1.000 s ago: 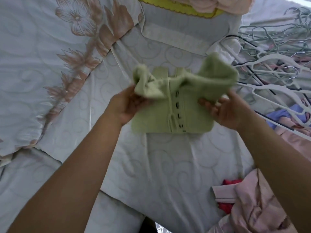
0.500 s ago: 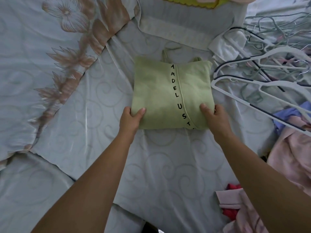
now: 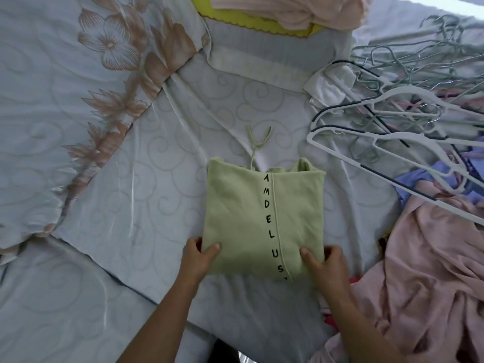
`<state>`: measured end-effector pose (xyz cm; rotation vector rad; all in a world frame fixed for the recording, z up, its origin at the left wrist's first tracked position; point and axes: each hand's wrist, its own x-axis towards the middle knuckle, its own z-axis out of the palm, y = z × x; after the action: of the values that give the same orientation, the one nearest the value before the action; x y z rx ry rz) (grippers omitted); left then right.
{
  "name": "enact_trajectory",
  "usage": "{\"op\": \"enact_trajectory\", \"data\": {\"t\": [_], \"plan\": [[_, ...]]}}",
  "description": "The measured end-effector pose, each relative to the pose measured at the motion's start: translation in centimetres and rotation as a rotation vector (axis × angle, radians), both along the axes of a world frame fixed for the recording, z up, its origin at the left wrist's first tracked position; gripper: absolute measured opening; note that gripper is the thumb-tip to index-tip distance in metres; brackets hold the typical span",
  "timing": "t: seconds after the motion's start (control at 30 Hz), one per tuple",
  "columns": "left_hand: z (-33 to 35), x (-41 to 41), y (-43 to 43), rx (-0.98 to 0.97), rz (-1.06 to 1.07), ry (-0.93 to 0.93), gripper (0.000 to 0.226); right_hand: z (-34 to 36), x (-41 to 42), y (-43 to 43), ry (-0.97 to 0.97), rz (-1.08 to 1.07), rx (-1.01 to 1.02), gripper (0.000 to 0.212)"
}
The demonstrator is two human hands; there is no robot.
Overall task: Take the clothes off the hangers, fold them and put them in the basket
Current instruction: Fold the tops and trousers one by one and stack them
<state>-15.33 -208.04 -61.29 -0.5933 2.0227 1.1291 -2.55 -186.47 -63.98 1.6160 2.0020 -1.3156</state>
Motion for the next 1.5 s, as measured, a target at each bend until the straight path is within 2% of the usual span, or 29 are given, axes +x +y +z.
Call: {"op": "enact_trajectory", "data": {"t": [0.07, 0.17, 0.2, 0.33, 0.4, 0.47, 0.6, 0.73, 0.83, 0.9, 0.97, 1.03, 1.13, 1.33, 1.43, 1.5], "plan": [[0.4, -1.0, 0.9, 0.076, 0.036, -0.049, 0.060, 0.6, -0.8, 0.4, 0.056, 0.003, 0.004, 0.054], [0.5, -1.8, 1.9, 0.107, 0.005, -0.091, 0.091, 1.7, -1.9, 1.2, 0.128, -0.099, -0.307, 0.050], [0.4, -1.7, 2.0, 0.120, 0.011, -0.103, 0.093, 2.1, -2.1, 1.7, 0.122, -0.132, -0.404, 0.046], [1.2, -0.2, 2.2, 0.226, 0.046, -0.226, 0.054, 2.7, -1.4, 3.9, 0.095, -0.165, -0.642, 0.028], [1.7, 1.2, 2.0, 0.264, 0.084, -0.279, 0.029, 2.6, -0.1, 4.1, 0.097, -0.200, -0.687, 0.034], [2.4, 2.6, 1.8, 0.275, 0.116, -0.301, 0.017, 2.5, 1.4, 3.7, 0.111, -0.258, -0.706, 0.036], [3.6, 4.1, 1.3, 0.276, 0.116, -0.245, 0.037, 3.5, 3.8, 2.4, 0.170, -0.340, -0.742, 0.018], [5.3, 4.2, 1.4, 0.297, 0.042, -0.188, 0.041, 4.6, 5.1, 1.7, 0.182, -0.303, -0.703, 0.033], [6.7, 4.1, 1.7, 0.318, -0.016, -0.163, 0.052, 5.9, 5.8, 1.5, 0.220, -0.305, -0.660, 0.042], [7.6, 4.1, 2.0, 0.318, -0.046, -0.098, 0.047, 7.0, 6.3, 1.4, 0.279, -0.314, -0.649, 0.045], [8.3, 4.3, 2.5, 0.339, -0.077, -0.046, 0.052, 8.2, 7.0, 1.7, 0.343, -0.342, -0.632, 0.029], [9.2, 4.9, 3.4, 0.353, -0.107, -0.003, 0.059, 8.7, 8.0, 2.5, 0.407, -0.361, -0.625, 0.026], [10.7, 6.2, 5.6, 0.373, -0.151, 0.072, 0.043, 9.8, 10.0, 4.3, 0.501, -0.381, -0.601, 0.030], [14.4, 13.2, 13.5, 0.395, -0.248, 0.201, 0.034, 12.3, 18.0, 10.8, 0.646, -0.418, -0.526, 0.035], [15.6, 19.0, 18.3, 0.409, -0.293, 0.245, 0.051, 14.2, 24.7, 15.2, 0.698, -0.440, -0.501, 0.036], [16.2, 23.4, 21.7, 0.431, -0.301, 0.260, 0.049, 15.6, 29.5, 18.3, 0.717, -0.438, -0.463, 0.035]]}}
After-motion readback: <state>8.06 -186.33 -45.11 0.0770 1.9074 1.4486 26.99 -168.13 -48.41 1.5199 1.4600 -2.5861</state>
